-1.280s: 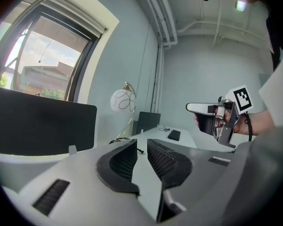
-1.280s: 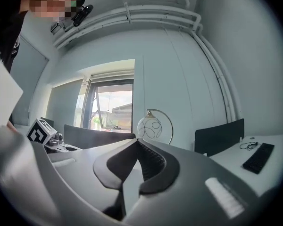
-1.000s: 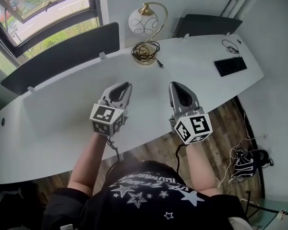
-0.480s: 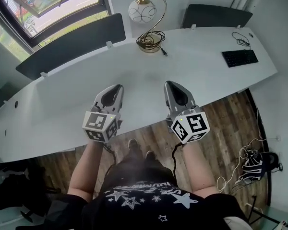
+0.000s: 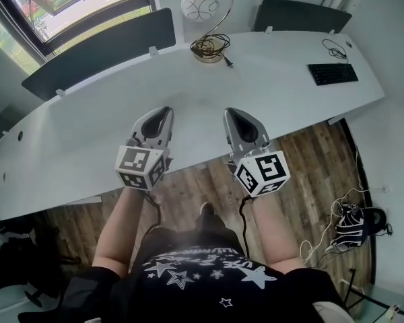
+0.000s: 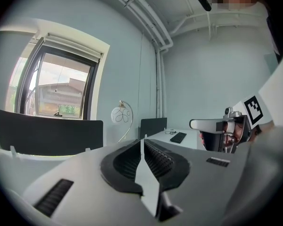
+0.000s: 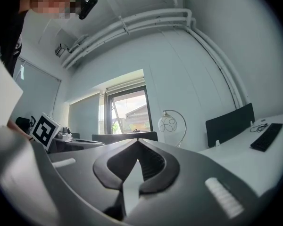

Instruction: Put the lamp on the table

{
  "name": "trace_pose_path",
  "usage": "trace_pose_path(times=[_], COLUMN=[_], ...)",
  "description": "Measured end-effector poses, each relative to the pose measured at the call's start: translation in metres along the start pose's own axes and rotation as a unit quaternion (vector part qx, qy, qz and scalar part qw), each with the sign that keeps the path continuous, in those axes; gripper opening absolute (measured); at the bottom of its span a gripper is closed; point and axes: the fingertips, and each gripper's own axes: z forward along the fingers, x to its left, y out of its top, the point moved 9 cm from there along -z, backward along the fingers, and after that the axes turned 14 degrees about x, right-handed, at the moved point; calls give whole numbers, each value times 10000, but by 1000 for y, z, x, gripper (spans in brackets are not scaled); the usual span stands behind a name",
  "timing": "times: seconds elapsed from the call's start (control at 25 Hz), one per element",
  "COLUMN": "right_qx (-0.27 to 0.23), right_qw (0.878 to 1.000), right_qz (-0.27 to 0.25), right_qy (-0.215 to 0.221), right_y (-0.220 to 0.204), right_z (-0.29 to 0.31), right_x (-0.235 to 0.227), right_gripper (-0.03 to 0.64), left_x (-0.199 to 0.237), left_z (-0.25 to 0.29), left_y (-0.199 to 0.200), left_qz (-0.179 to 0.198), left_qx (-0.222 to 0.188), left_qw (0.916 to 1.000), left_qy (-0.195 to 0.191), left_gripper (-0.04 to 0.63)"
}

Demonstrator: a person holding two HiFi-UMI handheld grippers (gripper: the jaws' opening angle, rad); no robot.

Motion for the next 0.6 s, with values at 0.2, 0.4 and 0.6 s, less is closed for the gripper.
trace_pose_path(times=[0.2,0.4,0.6], right_qx=[18,2,-13], right_qw=[9997,9990,9973], right_qz=[-205,-352,-458], right_qy=[-97,-278,-577], right_y=[4,3,0], right_z=[-4,-7,-17], right_x=[38,86,136], right_gripper=[0,0,2], left_x=[15,34,51], left_z=[-25,-56,-90], left_y=[-6,-16,-31], left_qz=[23,50,134], left_qx=[-41,-72,-130], left_qw=[9997,9988,9969], left_qy=[-232,-484,-761], left_gripper=[17,15,15])
